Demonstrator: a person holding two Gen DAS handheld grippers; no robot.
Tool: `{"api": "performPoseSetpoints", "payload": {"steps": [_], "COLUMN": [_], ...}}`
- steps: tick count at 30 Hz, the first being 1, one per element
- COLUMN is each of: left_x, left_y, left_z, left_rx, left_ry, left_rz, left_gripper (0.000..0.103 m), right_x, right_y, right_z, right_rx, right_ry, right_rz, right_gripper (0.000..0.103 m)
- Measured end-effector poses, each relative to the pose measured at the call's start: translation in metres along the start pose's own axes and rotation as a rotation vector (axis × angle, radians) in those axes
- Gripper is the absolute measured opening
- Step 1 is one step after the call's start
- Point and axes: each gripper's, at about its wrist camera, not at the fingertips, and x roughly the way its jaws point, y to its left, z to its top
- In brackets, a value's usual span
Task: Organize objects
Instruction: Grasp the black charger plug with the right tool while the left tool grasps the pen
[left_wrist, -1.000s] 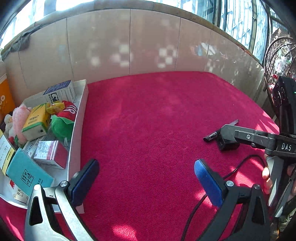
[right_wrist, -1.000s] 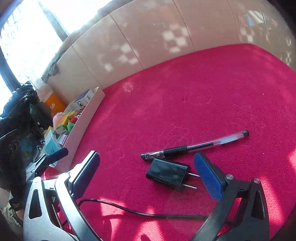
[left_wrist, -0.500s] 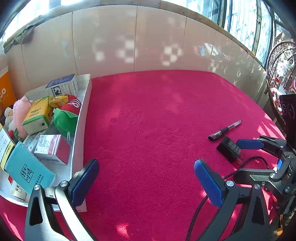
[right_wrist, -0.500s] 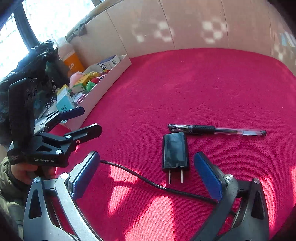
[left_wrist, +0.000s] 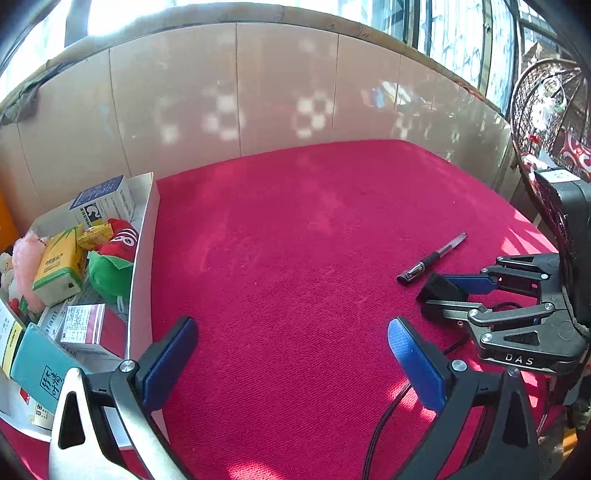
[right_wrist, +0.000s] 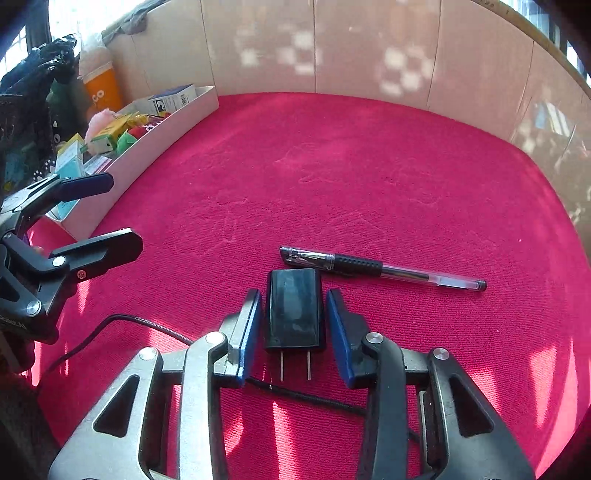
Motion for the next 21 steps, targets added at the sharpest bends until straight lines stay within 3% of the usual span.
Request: {"api": "performPoseSetpoints", "payload": {"steps": [5,12,18,21], "left_x": [0.01,0.03,0.052,0.069], "left_y": [-0.017,-0.051,-0.084,-0.101], "left_z": [0.009,0.024,0.05,0.062], "left_rx": [0.094,0.224,0.382,0.463], "left_ry": [0.024,0.058,0.014,0.026], "left_rz": [-0.012,-0.044,-0.236,-0.308], "left_gripper": [0.103,0.103,0.103,0.103], "right_x": [-0.022,-0.048,-0.05,-0.05], "right_y": [-0.021,-0.086,-0.097,-0.109], "right_z": [-0.026,-0.056,-0.062,-0.066], "right_rx": [0.045,0.238,0.28,0.34], "right_ry": [-0.019,-0.041,-0.08,-0.104], "right_rz": [-0.04,-0.131,-0.088,-0.015], "right_gripper": [0.029,0.029,0.029,0.03]}}
